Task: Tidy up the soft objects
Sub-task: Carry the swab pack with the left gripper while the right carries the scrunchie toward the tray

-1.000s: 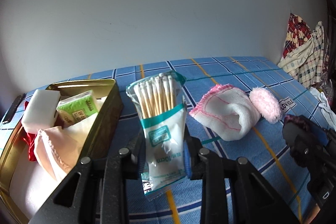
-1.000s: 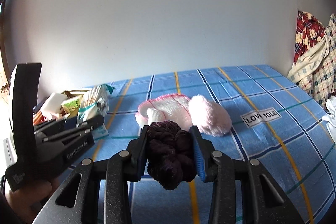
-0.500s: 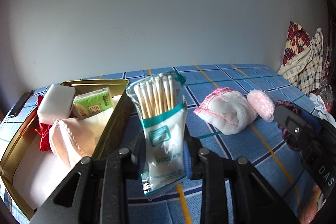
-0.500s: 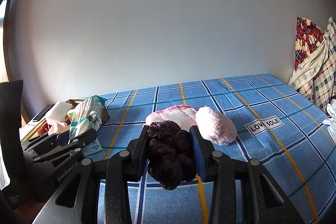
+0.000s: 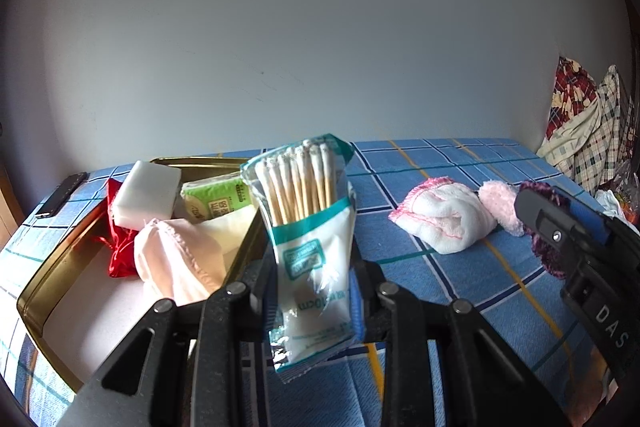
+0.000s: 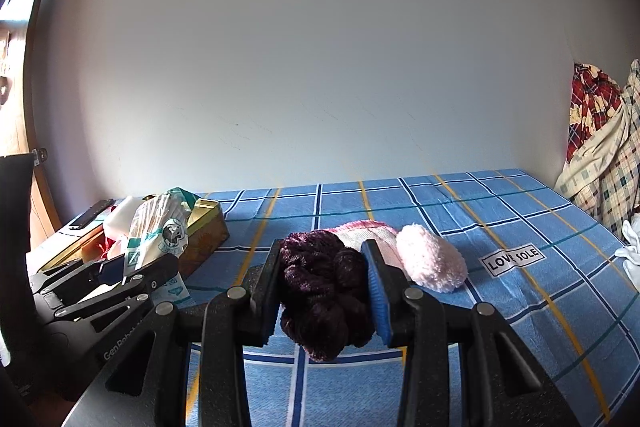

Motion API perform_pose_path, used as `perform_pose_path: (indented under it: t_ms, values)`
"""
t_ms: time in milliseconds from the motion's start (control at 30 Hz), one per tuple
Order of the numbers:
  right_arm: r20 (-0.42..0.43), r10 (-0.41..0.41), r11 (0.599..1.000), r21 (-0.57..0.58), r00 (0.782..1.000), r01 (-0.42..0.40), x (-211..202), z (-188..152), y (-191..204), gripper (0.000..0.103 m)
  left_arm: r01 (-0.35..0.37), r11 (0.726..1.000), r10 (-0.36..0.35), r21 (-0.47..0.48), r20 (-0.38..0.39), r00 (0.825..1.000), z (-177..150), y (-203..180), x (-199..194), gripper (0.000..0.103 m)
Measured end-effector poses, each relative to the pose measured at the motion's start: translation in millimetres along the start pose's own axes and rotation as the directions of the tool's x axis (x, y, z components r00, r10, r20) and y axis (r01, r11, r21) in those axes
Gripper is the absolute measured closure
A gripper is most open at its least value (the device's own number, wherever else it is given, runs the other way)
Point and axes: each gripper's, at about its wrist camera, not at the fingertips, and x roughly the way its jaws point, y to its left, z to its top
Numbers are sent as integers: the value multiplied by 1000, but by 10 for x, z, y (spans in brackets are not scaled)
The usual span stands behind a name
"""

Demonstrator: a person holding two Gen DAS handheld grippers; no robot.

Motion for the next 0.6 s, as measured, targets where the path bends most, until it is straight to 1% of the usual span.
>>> perform_pose_path:
  t_ms: [167, 600]
  values:
    - [9, 8, 1000, -7, 1000, -8, -16, -3, 46, 63, -10, 1000, 10, -5, 32, 999, -35, 64, -97, 76]
    - [16, 33, 999, -36, 999, -32, 9, -23, 175, 63, -17, 1000, 19, -26, 50, 999, -81, 197, -227, 76]
